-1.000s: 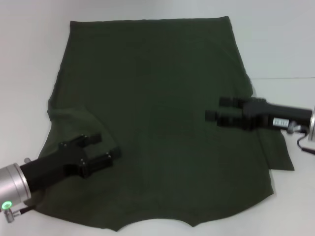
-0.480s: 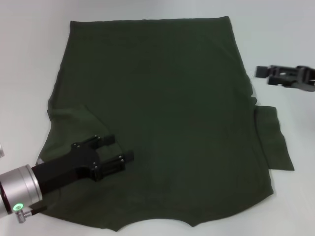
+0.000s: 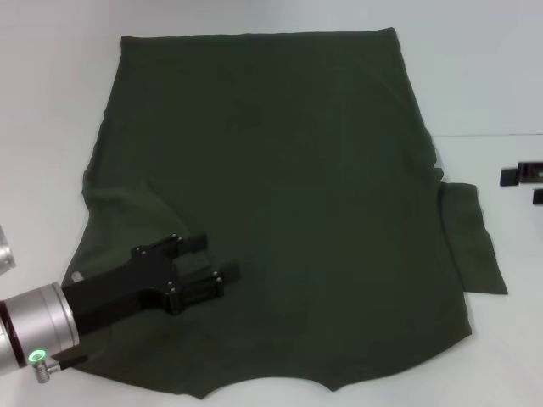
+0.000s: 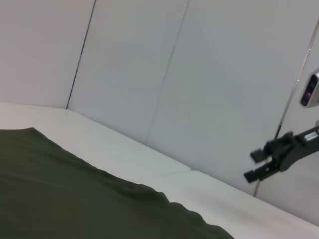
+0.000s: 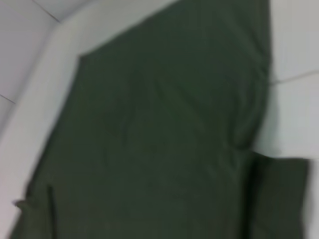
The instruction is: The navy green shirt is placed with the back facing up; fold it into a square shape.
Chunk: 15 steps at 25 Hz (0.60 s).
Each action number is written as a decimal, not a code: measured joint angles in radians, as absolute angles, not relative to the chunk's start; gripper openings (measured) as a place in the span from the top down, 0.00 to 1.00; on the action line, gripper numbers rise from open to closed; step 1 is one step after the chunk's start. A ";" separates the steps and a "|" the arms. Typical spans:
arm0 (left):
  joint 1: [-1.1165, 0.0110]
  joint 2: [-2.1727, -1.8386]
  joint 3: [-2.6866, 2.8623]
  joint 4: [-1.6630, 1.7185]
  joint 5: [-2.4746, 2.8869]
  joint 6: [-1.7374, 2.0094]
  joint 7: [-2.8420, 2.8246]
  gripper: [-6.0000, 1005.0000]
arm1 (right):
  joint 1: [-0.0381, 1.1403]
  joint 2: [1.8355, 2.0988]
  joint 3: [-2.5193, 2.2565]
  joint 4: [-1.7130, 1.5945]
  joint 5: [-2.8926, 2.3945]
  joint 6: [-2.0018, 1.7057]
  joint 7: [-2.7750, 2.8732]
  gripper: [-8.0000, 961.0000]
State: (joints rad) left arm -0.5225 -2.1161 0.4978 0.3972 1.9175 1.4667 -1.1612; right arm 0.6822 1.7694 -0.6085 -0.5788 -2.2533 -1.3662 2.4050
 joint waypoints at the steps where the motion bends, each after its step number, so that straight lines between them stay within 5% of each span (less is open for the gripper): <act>1: -0.523 -2.116 0.498 0.397 1.918 1.466 -1.161 0.17 | 0.687 1.771 -0.610 -0.578 -2.284 -1.354 2.407 0.02; 15: -0.530 -2.122 0.498 0.397 1.918 1.457 -1.162 0.17 | 0.725 1.791 -0.638 -0.445 -2.348 -1.161 2.348 0.02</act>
